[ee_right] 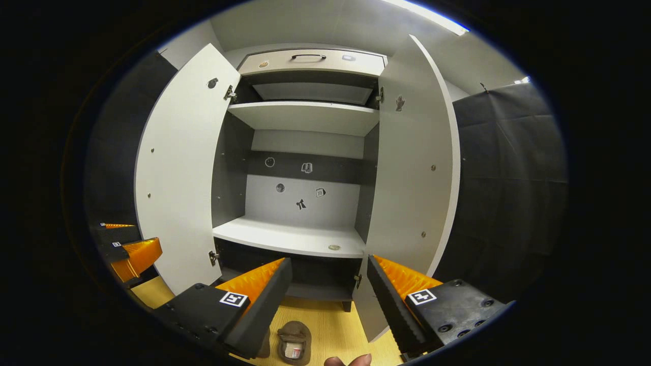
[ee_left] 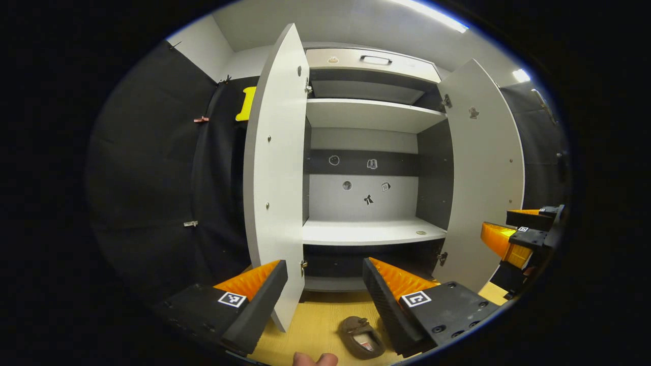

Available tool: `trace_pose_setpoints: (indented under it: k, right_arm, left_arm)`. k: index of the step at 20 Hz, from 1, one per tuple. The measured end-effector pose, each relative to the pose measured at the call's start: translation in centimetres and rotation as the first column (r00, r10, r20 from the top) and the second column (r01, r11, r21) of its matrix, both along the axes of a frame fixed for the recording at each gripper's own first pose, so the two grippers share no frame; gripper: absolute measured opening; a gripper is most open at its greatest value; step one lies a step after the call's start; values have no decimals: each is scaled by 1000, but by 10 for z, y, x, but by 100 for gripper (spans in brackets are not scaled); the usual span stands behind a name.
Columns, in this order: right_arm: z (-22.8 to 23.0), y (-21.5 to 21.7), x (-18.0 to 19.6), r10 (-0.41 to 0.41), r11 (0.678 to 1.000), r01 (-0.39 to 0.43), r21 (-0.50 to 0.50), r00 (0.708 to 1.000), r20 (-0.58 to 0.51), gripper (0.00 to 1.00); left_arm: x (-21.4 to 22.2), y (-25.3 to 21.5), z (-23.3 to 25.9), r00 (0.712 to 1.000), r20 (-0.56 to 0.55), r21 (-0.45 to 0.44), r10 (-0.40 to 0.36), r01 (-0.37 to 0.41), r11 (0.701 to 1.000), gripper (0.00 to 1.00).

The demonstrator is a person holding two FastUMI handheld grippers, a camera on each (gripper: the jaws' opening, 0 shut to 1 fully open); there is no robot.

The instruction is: Grab one shoe with the right hand and put it into the shoe cabinet, grab the other shoe with the left hand and put it into the shoe cabinet; then close the right door with the right hand and the left door with the left hand.

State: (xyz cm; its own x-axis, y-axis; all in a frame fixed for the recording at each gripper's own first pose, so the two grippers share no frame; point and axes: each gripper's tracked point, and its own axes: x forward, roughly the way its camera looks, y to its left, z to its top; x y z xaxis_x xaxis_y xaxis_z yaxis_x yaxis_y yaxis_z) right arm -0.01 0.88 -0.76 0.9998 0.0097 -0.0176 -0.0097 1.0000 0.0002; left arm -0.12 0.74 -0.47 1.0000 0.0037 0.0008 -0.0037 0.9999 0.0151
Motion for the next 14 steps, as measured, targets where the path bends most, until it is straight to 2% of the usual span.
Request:
trace_pose_setpoints:
  k: [3,8,11,14]
  right_arm:
    - [-7,7,0,24,1000,-24,5,999,-24,98]
    - [-50,27,0,92,995,-87,39,980,-176,98]
    - [-89,41,-4,133,991,-126,43,950,-282,98]
    - [-138,56,-12,178,984,-167,63,898,-403,99]
  left_arm:
    - [-1,1,1,1000,-1,5,2,-2,1000,95]
    - [0,4,-3,1000,-3,14,4,-4,1000,95]
    - [0,5,-8,1000,-13,13,1,-1,1000,95]
    - [0,9,-16,1000,-25,17,4,-4,1000,95]
